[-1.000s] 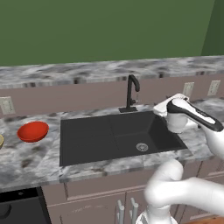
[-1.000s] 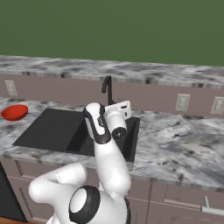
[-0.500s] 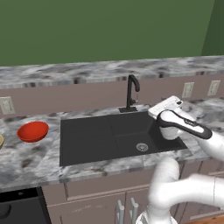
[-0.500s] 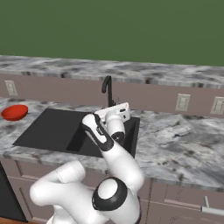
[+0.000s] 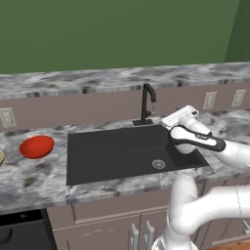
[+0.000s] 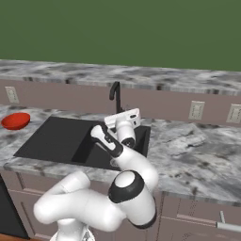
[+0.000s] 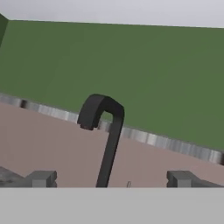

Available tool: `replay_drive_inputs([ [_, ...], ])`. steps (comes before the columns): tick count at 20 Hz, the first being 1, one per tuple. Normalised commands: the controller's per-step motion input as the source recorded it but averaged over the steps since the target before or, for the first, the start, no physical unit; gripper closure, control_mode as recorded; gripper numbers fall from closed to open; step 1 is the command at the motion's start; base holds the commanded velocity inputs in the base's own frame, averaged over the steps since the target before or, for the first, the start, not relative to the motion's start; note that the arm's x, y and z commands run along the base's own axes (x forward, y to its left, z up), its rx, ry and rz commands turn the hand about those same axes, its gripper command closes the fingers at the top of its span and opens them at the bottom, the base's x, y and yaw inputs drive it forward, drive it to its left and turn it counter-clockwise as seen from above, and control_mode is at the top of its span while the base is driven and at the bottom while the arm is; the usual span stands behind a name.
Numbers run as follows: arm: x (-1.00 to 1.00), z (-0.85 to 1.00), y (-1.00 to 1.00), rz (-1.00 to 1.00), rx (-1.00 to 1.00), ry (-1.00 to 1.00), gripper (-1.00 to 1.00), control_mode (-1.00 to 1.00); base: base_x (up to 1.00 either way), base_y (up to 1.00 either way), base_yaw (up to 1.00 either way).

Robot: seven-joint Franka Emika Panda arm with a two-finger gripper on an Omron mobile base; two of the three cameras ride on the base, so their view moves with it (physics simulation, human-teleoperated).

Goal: Rinse each bowl for a few seconds and place them down in the sink or on the counter.

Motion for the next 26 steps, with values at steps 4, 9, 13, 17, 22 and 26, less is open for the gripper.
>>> replay_drive_inputs([
  [4, 0.28, -0.01, 0.0, 0.0, 0.01, 0.03, -1.0, -1.0, 0.0, 0.0, 0.0],
  [9, 0.3, -0.04, 0.0, 0.0, 0.0, 0.02, -1.0, -1.0, 0.0, 0.0, 0.0],
  [13, 0.31, -0.04, 0.0, 0.0, 0.01, 0.01, -1.0, -1.0, 0.0, 0.0, 0.0],
  [17, 0.32, -0.08, 0.0, 0.0, 0.0, 0.01, -1.0, -1.0, 0.0, 0.0, 0.0],
  [22, 0.33, -0.11, 0.0, 0.0, 0.01, 0.02, -1.0, -1.0, 0.0, 0.0, 0.0],
  [26, 0.31, -0.13, 0.0, 0.0, 0.02, 0.02, -1.0, -1.0, 0.0, 0.0, 0.0],
])
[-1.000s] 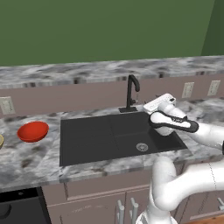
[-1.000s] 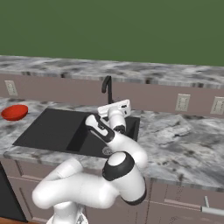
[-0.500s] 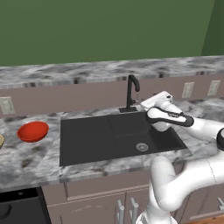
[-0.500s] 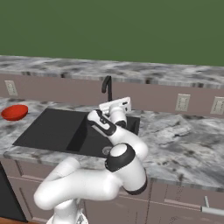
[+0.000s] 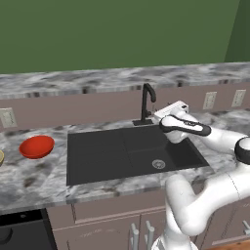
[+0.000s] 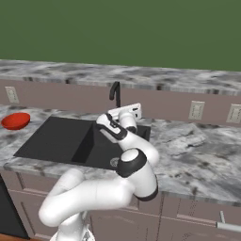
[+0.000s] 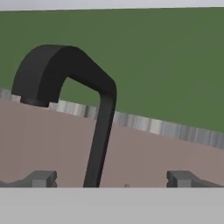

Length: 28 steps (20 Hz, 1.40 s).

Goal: Rinse each bowl for a few seconds and place them down in the sink or on the counter.

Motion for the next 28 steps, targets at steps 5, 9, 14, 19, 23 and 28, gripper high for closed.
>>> replay_drive_inputs([
  [5, 0.31, -0.13, -0.01, 0.0, 0.02, 0.03, -1.0, -1.0, 0.0, 0.0, 0.0],
  [9, 0.31, -0.14, -0.03, 0.0, 0.03, 0.02, -1.0, -1.0, 0.0, 0.0, 0.0],
  [14, 0.27, -0.12, -0.15, 0.0, 0.04, 0.02, -1.0, -1.0, 0.0, 0.0, 0.0],
  [19, 0.25, -0.13, -0.15, 0.0, 0.03, 0.01, -1.0, -1.0, 0.0, 0.0, 0.0],
  [23, 0.29, -0.16, -0.04, 0.0, 0.02, 0.01, -1.0, -1.0, 0.0, 0.0, 0.0],
  [28, 0.3, -0.21, 0.0, 0.0, 0.02, 0.01, -1.0, -1.0, 0.0, 0.0, 0.0],
])
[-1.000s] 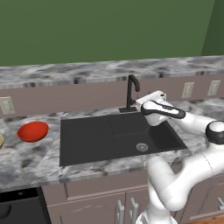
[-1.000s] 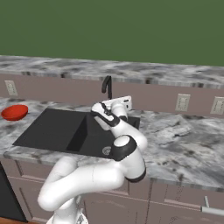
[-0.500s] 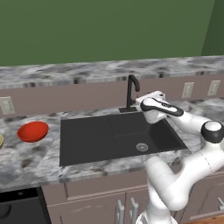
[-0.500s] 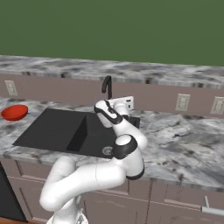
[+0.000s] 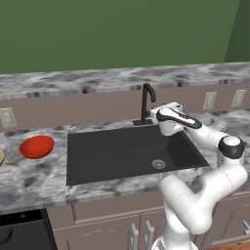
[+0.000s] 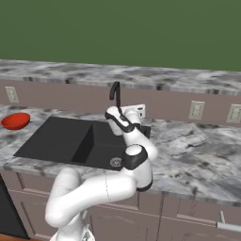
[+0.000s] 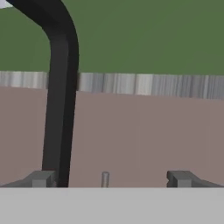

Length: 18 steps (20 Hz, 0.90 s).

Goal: Rinse each bowl for a few seconds and place them down in the sink or on the counter.

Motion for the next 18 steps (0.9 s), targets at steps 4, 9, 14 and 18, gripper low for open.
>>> replay_drive_inputs([
  [4, 0.31, -0.23, 0.0, 0.0, 0.01, 0.01, -1.0, -1.0, 0.0, 0.0, 0.0],
  [9, 0.33, -0.18, -0.02, 0.0, 0.02, 0.01, -1.0, -1.0, 0.0, 0.0, 0.0],
  [14, 0.34, -0.16, -0.02, 0.0, 0.03, 0.02, -1.0, -1.0, 0.0, 0.0, 0.0],
  [18, 0.34, -0.19, 0.0, 0.0, 0.03, 0.03, -1.0, -1.0, 0.0, 0.0, 0.0],
])
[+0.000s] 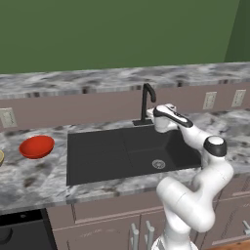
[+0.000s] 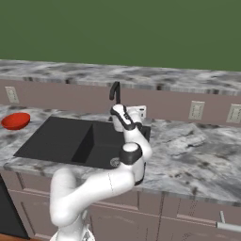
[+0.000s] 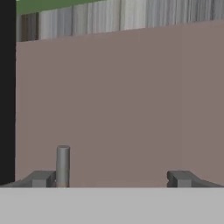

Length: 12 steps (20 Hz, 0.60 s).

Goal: Rinse each bowl for a few seconds and place them down in the sink or on the counter.

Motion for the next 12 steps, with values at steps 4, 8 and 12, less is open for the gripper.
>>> replay_drive_inputs([
  [4, 0.37, -0.19, 0.0, 0.0, 0.03, 0.03, -1.0, -1.0, 0.0, 0.0, 0.0],
  [8, 0.36, -0.17, -0.01, 0.0, 0.03, 0.03, -1.0, -1.0, 0.0, 0.0, 0.0],
  [12, 0.29, -0.14, -0.07, 0.0, 0.03, 0.02, -1.0, -1.0, 0.0, 0.0, 0.0],
])
